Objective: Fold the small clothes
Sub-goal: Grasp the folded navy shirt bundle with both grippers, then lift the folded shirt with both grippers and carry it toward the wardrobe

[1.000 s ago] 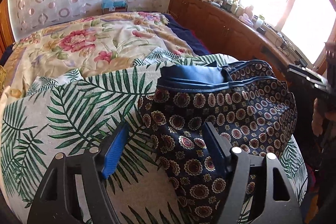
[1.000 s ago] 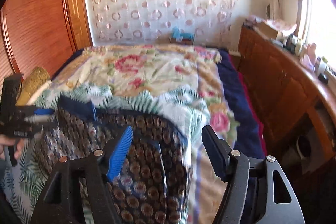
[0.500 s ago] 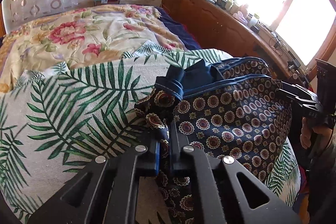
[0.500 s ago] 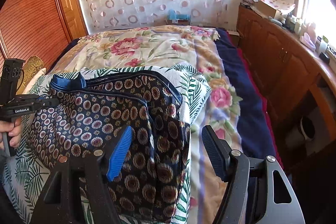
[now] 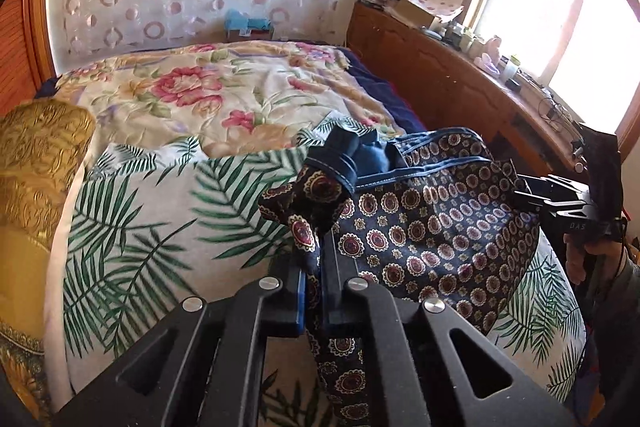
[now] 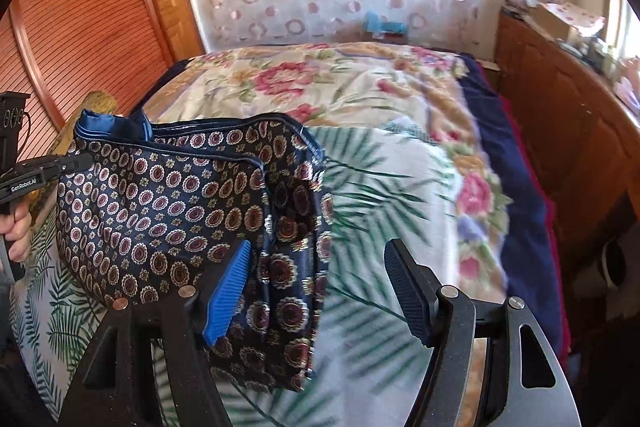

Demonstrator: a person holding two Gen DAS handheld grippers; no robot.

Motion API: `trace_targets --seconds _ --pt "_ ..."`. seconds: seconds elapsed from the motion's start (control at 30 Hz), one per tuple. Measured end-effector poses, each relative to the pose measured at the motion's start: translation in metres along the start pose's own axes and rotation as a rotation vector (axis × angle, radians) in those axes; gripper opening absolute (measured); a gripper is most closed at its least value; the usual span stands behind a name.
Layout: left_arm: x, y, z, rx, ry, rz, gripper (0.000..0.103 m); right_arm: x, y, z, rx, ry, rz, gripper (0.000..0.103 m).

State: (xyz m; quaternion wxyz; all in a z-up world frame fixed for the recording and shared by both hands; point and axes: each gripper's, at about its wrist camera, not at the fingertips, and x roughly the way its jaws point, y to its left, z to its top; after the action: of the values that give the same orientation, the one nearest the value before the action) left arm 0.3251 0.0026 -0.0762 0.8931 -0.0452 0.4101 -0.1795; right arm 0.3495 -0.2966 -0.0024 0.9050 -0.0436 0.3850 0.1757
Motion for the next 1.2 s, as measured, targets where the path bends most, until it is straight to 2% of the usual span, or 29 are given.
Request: trace_targets --seconds 0.13,0.4,0.43,0.47,0.57,0.63,0.87,1.2 --pt "0.006 0.002 -0.006 0.005 0.015 0.007 0.006 0.021 0.002 0.009 0.008 0.027 0.04 0.071" --pt "0.017 0.003 -0.011 0.021 0.035 0.011 0.006 0.046 -0.009 0.021 0.031 0.057 0.052 0.07" --pt "0.016 0.001 -0.012 0.037 0.029 0.018 0.006 0.047 -0.005 0.021 0.017 0.056 0.055 0.064" --pt "0.016 0.001 -0.012 0.039 0.025 0.021 0.006 0.048 0.002 0.021 -0.001 0.056 0.066 0.046" --pt "0.006 0.001 -0.012 0.022 -0.003 -0.002 0.006 0.045 0.014 0.02 -0.044 0.069 0.098 0.02" --pt "-0.005 0.0 -0.011 0.014 -0.028 -0.023 0.006 0.041 0.014 0.021 -0.055 0.06 0.098 0.015" --pt "-0.059 -0.001 -0.012 0.022 -0.13 -0.026 0.005 0.015 0.029 0.03 -0.102 -0.053 0.109 0.011" --pt "-0.14 0.029 -0.031 -0.021 -0.267 0.072 0.005 -0.006 0.082 0.053 -0.22 -0.163 0.178 0.011"
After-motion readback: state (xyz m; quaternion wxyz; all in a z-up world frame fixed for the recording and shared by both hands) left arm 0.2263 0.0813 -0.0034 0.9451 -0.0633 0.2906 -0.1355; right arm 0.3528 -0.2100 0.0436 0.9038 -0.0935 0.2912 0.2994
